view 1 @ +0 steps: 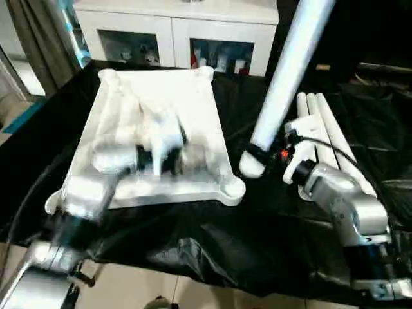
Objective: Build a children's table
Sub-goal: Pick table leg, then insert table leg to table base
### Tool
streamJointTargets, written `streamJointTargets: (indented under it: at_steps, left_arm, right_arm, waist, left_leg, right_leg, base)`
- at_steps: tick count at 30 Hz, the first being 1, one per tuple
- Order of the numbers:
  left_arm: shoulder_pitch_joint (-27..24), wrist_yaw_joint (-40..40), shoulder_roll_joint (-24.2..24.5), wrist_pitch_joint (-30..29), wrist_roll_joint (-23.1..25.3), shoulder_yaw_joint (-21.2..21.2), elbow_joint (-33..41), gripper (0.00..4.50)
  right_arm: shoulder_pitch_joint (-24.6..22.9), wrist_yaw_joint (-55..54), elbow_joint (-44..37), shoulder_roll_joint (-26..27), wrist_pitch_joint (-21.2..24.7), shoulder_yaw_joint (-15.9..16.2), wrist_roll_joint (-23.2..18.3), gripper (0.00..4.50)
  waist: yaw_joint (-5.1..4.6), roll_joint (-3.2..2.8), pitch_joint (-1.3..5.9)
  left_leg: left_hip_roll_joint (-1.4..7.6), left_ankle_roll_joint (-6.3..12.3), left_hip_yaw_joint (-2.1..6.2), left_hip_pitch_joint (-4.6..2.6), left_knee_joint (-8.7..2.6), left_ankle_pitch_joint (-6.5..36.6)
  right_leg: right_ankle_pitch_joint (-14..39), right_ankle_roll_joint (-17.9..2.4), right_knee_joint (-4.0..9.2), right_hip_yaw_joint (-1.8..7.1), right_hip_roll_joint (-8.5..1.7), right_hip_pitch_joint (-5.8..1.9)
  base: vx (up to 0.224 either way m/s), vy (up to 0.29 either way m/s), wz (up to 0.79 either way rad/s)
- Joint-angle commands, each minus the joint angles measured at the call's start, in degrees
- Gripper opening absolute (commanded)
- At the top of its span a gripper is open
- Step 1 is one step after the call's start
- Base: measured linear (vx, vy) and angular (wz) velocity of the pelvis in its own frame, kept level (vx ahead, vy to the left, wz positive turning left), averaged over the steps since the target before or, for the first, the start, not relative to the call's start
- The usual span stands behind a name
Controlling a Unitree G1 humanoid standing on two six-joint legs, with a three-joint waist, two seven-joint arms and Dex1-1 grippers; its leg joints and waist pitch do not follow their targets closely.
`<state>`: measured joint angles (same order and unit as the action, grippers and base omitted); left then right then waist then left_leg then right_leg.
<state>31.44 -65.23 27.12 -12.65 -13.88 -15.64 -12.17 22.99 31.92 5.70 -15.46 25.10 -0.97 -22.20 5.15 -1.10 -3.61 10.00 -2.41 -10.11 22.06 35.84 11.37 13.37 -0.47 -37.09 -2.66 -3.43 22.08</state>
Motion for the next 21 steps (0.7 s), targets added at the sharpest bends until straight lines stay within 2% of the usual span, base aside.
streamJointTargets:
  at_steps: [1, 2, 3, 4, 5, 6, 7, 8, 9, 10, 11, 12, 14, 15, 16, 18, 21]
  left_arm:
    - [-0.2, -2.0, 1.7, 2.2, 3.6, -2.7, -1.8, 3.17]
    - [-0.1, -2.1, 2.0, 3.4, 4.8, -3.4, -3.1, 3.17]
    - [0.1, -1.9, 2.2, 4.9, 6.2, -4.1, -4.5, 3.17]
    - [0.3, -1.7, 2.1, 5.5, 7.0, -4.5, -5.6, 2.90]
    - [0.5, -1.5, 2.2, 5.7, 7.8, -4.8, -6.6, 2.83]
    - [0.8, -1.1, 2.1, 5.8, 8.6, -5.2, -7.7, 2.83]
    - [1.2, 0.1, 1.8, 5.7, 9.4, -5.5, -9.2, 2.83]
    - [1.5, 0.7, 1.5, 5.5, 9.9, -5.7, -10.0, 2.77]
    - [1.5, 0.7, 1.5, 5.5, 9.9, -5.7, -10.0, 2.63]
    - [1.9, 1.3, 1.1, 5.4, 10.6, -6.2, -11.0, 2.47]
    - [2.3, 1.5, 0.8, 5.5, 11.1, -6.5, -12.0, 2.47]
    - [2.6, 1.8, 0.6, 5.5, 11.3, -6.5, -12.7, 2.39]
    - [3.8, 3.0, -0.3, 5.0, 12.2, -6.6, -15.2, 2.21]
    - [4.1, 3.2, -0.6, 5.1, 12.6, -6.5, -16.1, 2.21]
    - [4.8, 3.8, -1.1, 5.6, 13.4, -6.4, -18.0, 1.99]
    - [5.0, 4.0, -1.2, 5.7, 13.7, -6.3, -18.6, 1.92]
    - [5.4, 4.4, -1.8, 6.0, 13.6, -6.0, -19.5, 1.58]
  right_arm:
    - [-1.7, 0.6, 0.7, 0.0, -2.6, 0.1, 1.4, 1.94]
    - [-2.1, 0.5, 0.8, 0.2, -3.2, 0.1, 1.7, 1.94]
    - [-2.5, 0.2, 0.4, 0.5, -3.4, 0.0, 1.8, 1.94]
    - [-2.7, 0.0, 0.0, 0.8, -3.4, -0.1, 1.6, 1.94]
    - [-2.9, -0.2, -0.5, 1.0, -3.4, -0.1, 1.7, 1.94]
    - [-3.1, -0.6, -0.9, 1.2, -3.5, 0.1, 1.7, 1.94]
    - [-3.5, -1.1, -1.6, 1.3, -3.5, 0.3, 1.9, 1.94]
    - [-3.7, -1.2, -2.0, 1.2, -3.4, 0.4, 2.0, 1.94]
    - [-3.7, -1.2, -2.0, 1.2, -3.4, 0.4, 2.0, 1.94]
    - [-4.1, -1.4, -2.8, 1.1, -3.3, 0.5, 2.0, 1.94]
    - [-4.4, -1.5, -3.4, 1.0, -3.2, 0.4, 1.9, 1.94]
    - [-4.6, -1.5, -3.6, 0.9, -3.3, 0.3, 1.8, 1.94]
    - [-5.0, -1.4, -4.0, 0.6, -3.1, -0.2, 1.8, 1.94]
    - [-5.1, -1.3, -4.1, 0.6, -3.0, -0.2, 2.0, 1.94]
    - [-5.1, -1.2, -4.3, 0.5, -3.0, -0.2, 2.2, 1.94]
    - [-5.2, -1.3, -4.4, 0.5, -2.9, -0.2, 2.3, 1.94]
    - [-5.1, -1.1, -4.5, 0.4, -2.8, 0.1, 2.2, 1.94]
  waist:
    - [-0.25, -0.29, 4.24]
    - [-0.35, -0.19, 4.25]
    - [-0.32, -0.42, 4.32]
    - [-0.59, -0.56, 4.36]
    - [-0.56, -1.02, 4.44]
    - [-0.68, -0.97, 4.42]
    - [-0.78, -1.31, 4.44]
    - [-0.76, -1.92, 4.44]
    - [-0.91, -1.39, 4.45]
    - [-0.93, -1.34, 4.48]
    - [-0.93, -1.34, 4.48]
    - [-0.95, -1.59, 4.53]
    - [-0.91, -1.48, 4.53]
    - [-0.97, -1.76, 4.58]
    - [-1.11, -1.56, 4.53]
    - [-1.27, -1.47, 4.58]
    - [-1.70, -1.40, 4.56]
  left_leg:
    - [3.04, -0.47, 0.96, -1.29, -4.50, 4.4]
    - [2.99, -0.62, 1.01, -1.22, -4.52, 4.6]
    - [2.95, -0.65, 1.12, -1.17, -4.54, 4.6]
    - [2.87, -0.90, 1.16, -1.18, -4.55, 5.0]
    - [2.92, -1.08, 1.24, -1.22, -4.51, 5.1]
    - [2.98, -1.08, 1.20, -1.35, -4.56, 5.5]
    - [3.00, -1.34, 1.19, -1.44, -4.55, 5.9]
    - [2.99, -1.59, 1.28, -1.43, -4.49, 6.2]
    - [2.91, -1.57, 1.23, -1.37, -4.50, 6.4]
    - [2.89, -1.31, 1.24, -1.23, -4.49, 6.2]
    - [2.85, -1.09, 1.21, -1.22, -4.43, 6.1]
    - [2.88, -0.74, 1.21, -1.25, -4.36, 5.8]
    - [2.85, -0.43, 1.15, -1.25, -4.33, 5.6]
    - [2.92, -0.39, 1.27, -1.22, -4.34, 5.6]
    - [2.85, -0.33, 1.21, -1.22, -4.32, 5.8]
    - [2.86, -0.09, 1.27, -1.12, -4.31, 5.7]
    - [2.85, 0.52, 1.27, -1.02, -4.28, 5.4]
  right_leg:
    - [-1.1, -12.8, 3.93, 2.90, -4.74, -2.58]
    - [-1.2, -12.8, 3.80, 2.89, -4.69, -2.71]
    - [-1.4, -12.7, 3.78, 2.87, -4.73, -2.82]
    - [-2.1, -12.6, 3.91, 2.86, -4.63, -2.86]
    - [-2.5, -12.8, 3.73, 2.84, -4.70, -2.85]
    - [-2.6, -13.1, 3.86, 2.83, -4.68, -2.72]
    - [-3.0, -13.4, 3.85, 2.82, -4.62, -2.65]
    - [-3.2, -13.6, 3.75, 2.84, -4.65, -2.66]
    - [-3.9, -13.8, 3.78, 2.86, -4.55, -2.83]
    - [-4.1, -14.0, 3.78, 2.88, -4.67, -2.97]
    - [-4.1, -14.0, 3.83, 2.91, -4.66, -2.97]
    - [-4.2, -14.1, 3.80, 2.93, -4.67, -2.91]
    - [-4.4, -14.3, 3.87, 2.91, -4.55, -2.87]
    - [-4.5, -14.5, 3.79, 2.88, -4.68, -2.93]
    - [-4.2, -14.6, 3.91, 2.86, -4.60, -2.93]
    - [-4.2, -14.7, 3.91, 2.91, -4.72, -3.10]
    - [-4.4, -15.1, 3.96, 2.88, -4.75, -3.12]
  base:
    - [0.000, 0.000, 0.00]
    - [0.000, 0.000, 0.00]
    - [0.000, 0.000, 0.00]
    - [0.000, 0.000, 0.00]
    - [0.000, 0.000, 0.00]
    - [0.000, 0.000, 0.00]
    - [0.000, 0.000, 0.00]
    - [0.000, 0.000, 0.00]
    - [0.000, 0.000, 0.00]
    - [0.000, 0.000, 0.00]
    - [0.000, 0.000, 0.00]
    - [0.000, 0.000, 0.00]
    - [0.000, 0.000, 0.00]
    - [0.000, 0.000, 0.00]
    - [0.000, 0.000, 0.00]
    - [0.000, 0.000, 0.00]
    - [0.000, 0.000, 0.00]
